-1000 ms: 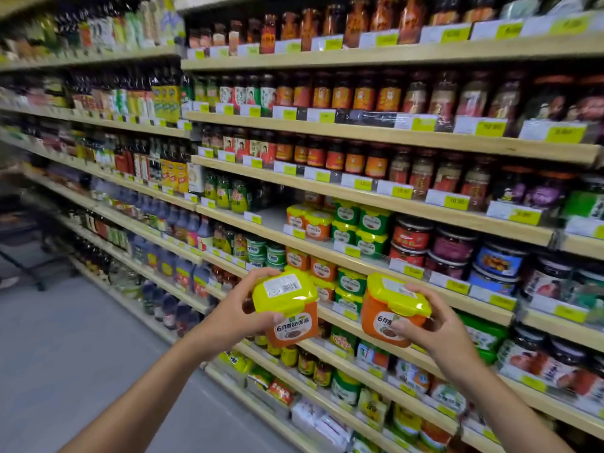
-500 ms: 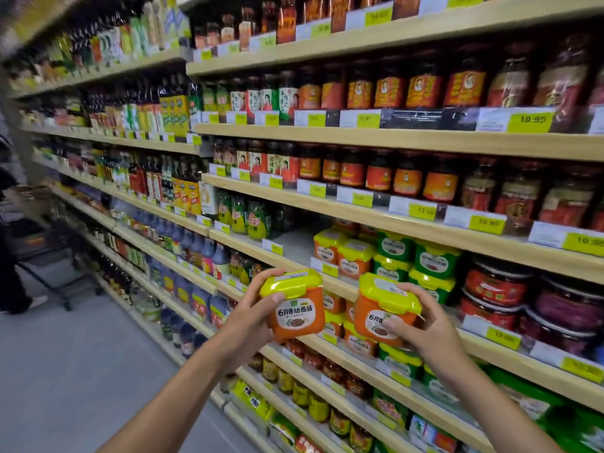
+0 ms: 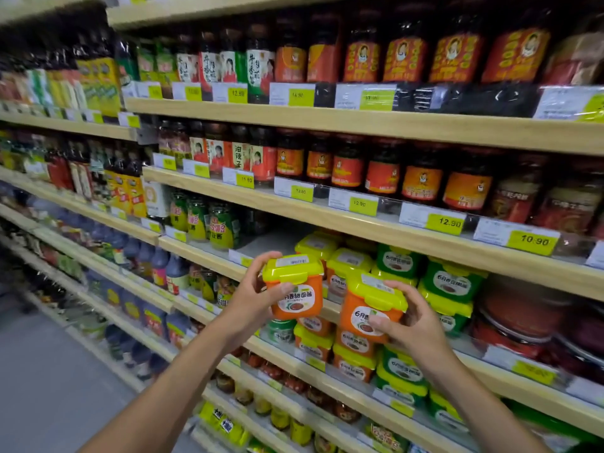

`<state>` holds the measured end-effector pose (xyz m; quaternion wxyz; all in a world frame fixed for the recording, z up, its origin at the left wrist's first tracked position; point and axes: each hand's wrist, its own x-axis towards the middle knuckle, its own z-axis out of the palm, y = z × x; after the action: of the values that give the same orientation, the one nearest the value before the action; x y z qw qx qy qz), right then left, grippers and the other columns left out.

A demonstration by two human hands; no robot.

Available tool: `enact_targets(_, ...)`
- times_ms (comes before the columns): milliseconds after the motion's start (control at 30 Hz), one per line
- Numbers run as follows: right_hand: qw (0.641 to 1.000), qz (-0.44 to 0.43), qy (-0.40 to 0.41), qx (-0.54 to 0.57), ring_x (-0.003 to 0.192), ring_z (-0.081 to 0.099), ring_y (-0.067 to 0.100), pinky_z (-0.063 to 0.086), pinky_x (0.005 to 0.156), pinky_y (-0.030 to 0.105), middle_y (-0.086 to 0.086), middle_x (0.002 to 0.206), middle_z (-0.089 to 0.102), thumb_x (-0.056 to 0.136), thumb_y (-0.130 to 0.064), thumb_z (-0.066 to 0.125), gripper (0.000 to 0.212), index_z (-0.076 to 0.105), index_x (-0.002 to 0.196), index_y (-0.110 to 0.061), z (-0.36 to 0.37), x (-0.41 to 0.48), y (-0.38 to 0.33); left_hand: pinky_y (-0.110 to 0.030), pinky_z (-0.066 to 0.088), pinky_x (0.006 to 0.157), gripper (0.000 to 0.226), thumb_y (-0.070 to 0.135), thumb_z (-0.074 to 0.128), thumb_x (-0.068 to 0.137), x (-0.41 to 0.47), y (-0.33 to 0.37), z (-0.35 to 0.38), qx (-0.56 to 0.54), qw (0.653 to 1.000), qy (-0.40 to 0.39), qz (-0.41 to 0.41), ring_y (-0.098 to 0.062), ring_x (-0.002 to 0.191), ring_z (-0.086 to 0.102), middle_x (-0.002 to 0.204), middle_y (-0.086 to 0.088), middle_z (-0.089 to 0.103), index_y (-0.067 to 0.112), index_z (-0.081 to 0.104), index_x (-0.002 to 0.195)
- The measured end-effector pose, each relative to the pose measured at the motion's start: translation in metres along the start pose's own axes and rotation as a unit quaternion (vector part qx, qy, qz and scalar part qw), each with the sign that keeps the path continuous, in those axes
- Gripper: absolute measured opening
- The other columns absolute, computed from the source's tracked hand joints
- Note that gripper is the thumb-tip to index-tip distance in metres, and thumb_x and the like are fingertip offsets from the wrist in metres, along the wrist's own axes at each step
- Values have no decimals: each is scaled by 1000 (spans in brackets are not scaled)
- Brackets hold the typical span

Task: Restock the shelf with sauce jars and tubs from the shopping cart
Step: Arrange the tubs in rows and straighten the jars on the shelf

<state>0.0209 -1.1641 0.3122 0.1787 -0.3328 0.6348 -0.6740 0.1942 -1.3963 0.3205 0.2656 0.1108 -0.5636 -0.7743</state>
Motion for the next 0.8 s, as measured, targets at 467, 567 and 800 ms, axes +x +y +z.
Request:
enact_targets(467,986,0,169,-17,101,71,16,61,81,48,-5,118,67,56,-26,90,72,60,121,-30,84,14,9,-49,57,89,101,18,95,55,109,16,-78,53,983,-172,-42,-32,115,68,128,-7,68,31,46,143)
enact_targets(567,982,-6,186,-25,104,70,16,61,83,45,-6,119,66,60,-21,88,71,59,124,-27,99,12,8,-37,58,83,79,21,92,55,129,12,-81,95,981,-167,1,-27,106,71,113,-4,76,21,59,127)
enact_targets(800,977,-22,204,-50,112,67,20,60,86,48,-6,129,62,63,-25,90,66,61,122,-32,118,3,15,-24,58,78,52,6,86,73,167,6,-84,123,975,-177,46,-13,96,72,101,5,77,17,62,119)
